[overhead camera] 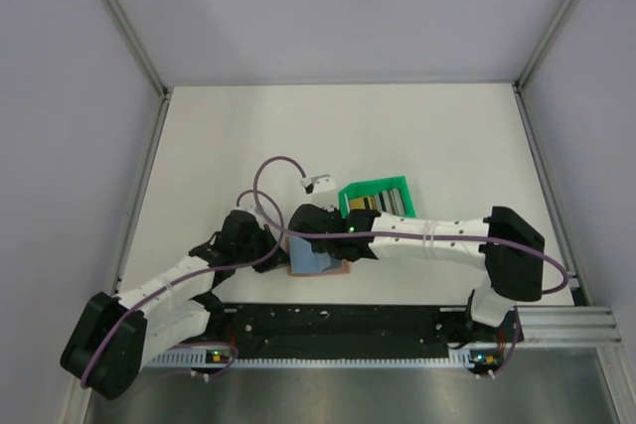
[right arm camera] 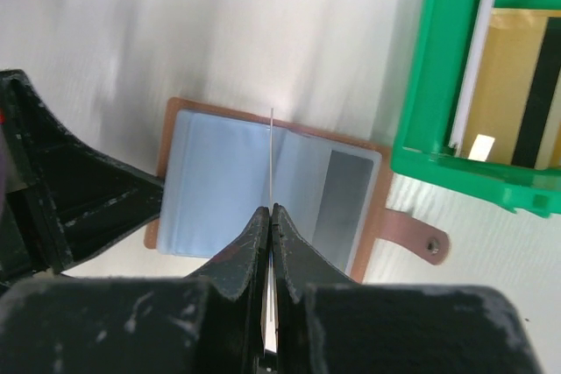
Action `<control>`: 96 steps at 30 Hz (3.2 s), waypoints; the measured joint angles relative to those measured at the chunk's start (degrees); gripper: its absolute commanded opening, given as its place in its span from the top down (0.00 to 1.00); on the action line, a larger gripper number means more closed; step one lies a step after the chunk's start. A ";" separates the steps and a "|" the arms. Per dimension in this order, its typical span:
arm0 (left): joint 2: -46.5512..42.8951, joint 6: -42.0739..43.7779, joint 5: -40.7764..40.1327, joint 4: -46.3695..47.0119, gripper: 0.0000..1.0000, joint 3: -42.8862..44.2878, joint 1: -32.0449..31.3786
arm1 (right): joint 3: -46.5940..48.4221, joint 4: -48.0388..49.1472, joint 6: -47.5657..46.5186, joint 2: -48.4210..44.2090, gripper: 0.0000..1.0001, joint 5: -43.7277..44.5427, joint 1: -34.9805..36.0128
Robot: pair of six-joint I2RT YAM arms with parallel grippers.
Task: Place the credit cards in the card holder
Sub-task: Turn over the card slot in the card holder.
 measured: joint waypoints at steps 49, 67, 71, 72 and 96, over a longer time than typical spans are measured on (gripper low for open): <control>0.94 0.22 -0.35 -0.26 1.00 0.00 0.00 | -12.94 10.54 4.92 -2.01 1.00 -16.61 -8.24; 1.51 0.22 -0.35 0.31 1.00 0.00 0.00 | -15.23 15.56 2.38 -12.76 1.00 -16.15 -8.72; 1.51 0.22 -0.33 0.31 1.00 0.00 0.00 | -18.29 14.67 3.69 -13.07 1.00 -14.40 -9.33; 1.51 0.22 -0.33 0.31 1.00 0.00 0.00 | -19.21 14.01 4.02 -13.07 1.00 -14.14 -9.46; 1.51 0.22 -0.35 0.28 1.00 0.00 0.00 | -21.77 11.34 5.14 -12.76 1.00 -13.07 -11.30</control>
